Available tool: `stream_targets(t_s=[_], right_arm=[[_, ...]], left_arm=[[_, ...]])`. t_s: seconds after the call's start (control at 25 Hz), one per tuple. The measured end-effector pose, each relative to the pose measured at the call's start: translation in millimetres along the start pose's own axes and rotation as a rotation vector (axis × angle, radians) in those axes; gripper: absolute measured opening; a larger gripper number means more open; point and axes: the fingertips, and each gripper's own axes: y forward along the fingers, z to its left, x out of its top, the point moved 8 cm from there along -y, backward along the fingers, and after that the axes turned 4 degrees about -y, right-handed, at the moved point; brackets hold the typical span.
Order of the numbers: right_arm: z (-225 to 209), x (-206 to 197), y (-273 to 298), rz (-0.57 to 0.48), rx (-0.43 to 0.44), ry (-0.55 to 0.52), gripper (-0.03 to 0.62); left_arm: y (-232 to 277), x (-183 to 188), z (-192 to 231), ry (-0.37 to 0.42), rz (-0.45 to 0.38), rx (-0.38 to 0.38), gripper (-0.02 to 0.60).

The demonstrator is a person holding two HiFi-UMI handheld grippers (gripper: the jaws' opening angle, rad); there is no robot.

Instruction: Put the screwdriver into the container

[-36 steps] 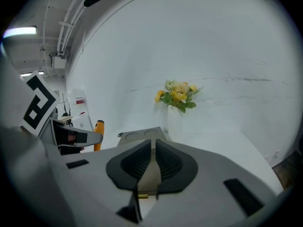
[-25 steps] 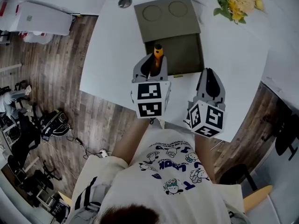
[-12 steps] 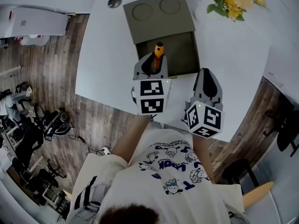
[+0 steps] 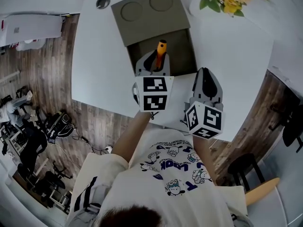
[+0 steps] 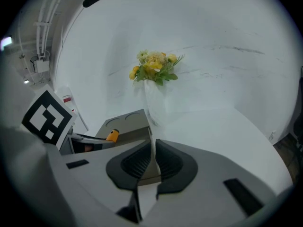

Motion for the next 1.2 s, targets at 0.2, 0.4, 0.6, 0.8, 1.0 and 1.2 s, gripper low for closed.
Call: stream_targets(t_s=[0.2, 0.4, 0.6, 0.8, 1.0, 1.2], right_arm=[[-4.5, -3.5, 6.0, 0.021, 0.004, 0.007, 0.044], [-8.3, -4.8, 9.4, 0.033, 0.009, 0.016, 0.044], [-10.3, -3.9, 15.2, 0.038, 0.025, 0.011, 0.044], [-7.5, -3.6, 18.3, 0.039, 0.038, 0.010, 0.044], [1.2, 1.4, 18.0, 0.014, 0.060, 0.001, 0.044], [14.4, 7.7, 9.6, -0.021, 0.070, -0.011, 0.044]], left_arm=[[13.7, -1.2, -6.3, 0.043, 0.037, 0.007, 0.115], [21.9, -2.8, -8.8, 0.064, 0.062, 0.031, 0.117], [26.7, -3.9, -8.7, 0.056, 0.072, 0.057, 0.117], [23.6, 2.0, -10.2, 0.056, 0.038, 0.055, 0.124], [8.3, 9.4, -8.2, 0.036, -0.021, 0.053, 0.124], [-19.1, 12.7, -4.4, -0.005, -0.094, 0.033, 0.101]])
